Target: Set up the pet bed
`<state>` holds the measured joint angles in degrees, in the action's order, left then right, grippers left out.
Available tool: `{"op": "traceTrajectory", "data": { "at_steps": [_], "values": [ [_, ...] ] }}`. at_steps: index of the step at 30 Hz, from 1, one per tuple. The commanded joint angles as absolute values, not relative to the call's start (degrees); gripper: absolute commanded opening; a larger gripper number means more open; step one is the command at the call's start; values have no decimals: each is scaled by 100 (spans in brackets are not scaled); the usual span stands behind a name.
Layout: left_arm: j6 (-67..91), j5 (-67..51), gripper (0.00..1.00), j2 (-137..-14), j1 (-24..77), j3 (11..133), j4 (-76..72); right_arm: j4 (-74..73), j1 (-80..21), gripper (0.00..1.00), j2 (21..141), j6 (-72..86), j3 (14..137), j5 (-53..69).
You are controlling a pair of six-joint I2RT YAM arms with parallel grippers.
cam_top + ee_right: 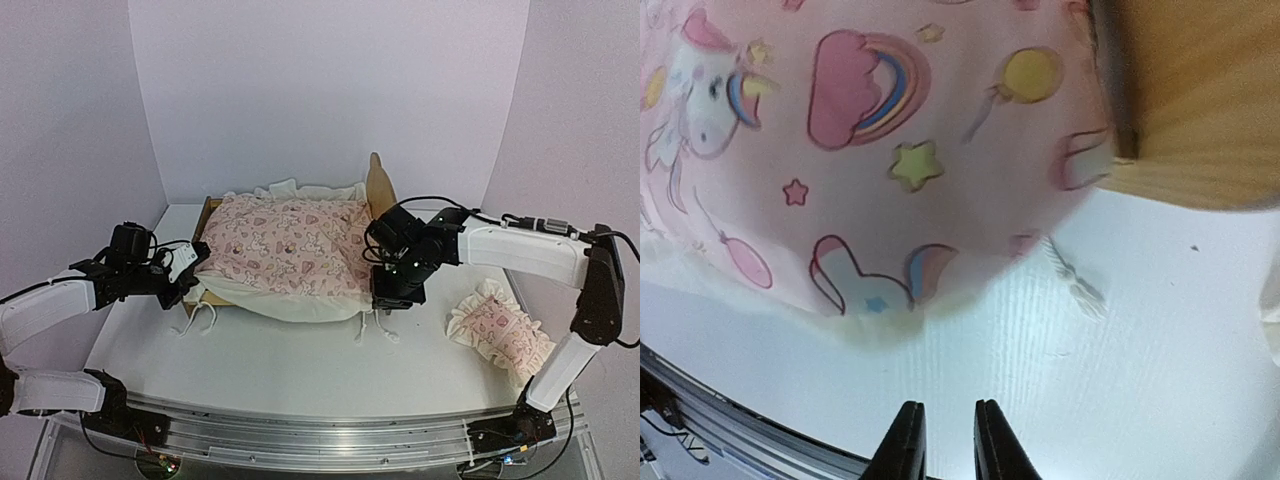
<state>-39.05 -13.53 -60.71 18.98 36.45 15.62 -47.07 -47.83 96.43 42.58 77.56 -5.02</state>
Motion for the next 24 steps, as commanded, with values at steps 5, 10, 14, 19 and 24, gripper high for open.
{"op": "traceTrajectory", "data": {
  "at_steps": [5, 10, 14, 19, 24],
  "values": [
    [-5122, -2856, 49, -5605, 1872, 3864, 2998, -5660, -4749, 33, 9733, 3848, 8290, -679],
    [-5521, -2811, 61, -5141, 1872, 3833, 3324, -5652, -4882, 32, 9478, 3420, 8667, -828],
    [-5542, -2953, 63, -5095, 1872, 4170, 3400, -5651, -5008, 34, 9387, 3054, 9236, -895],
    [-4732, -3043, 61, -5713, 1873, 4827, 2870, -5643, -5002, 41, 9241, 2859, 9871, -1881],
    [-4502, -2031, 60, -6503, 1872, 5091, 2074, -5660, -4845, 51, 9364, 2548, 10329, -2710]
  ]
}}
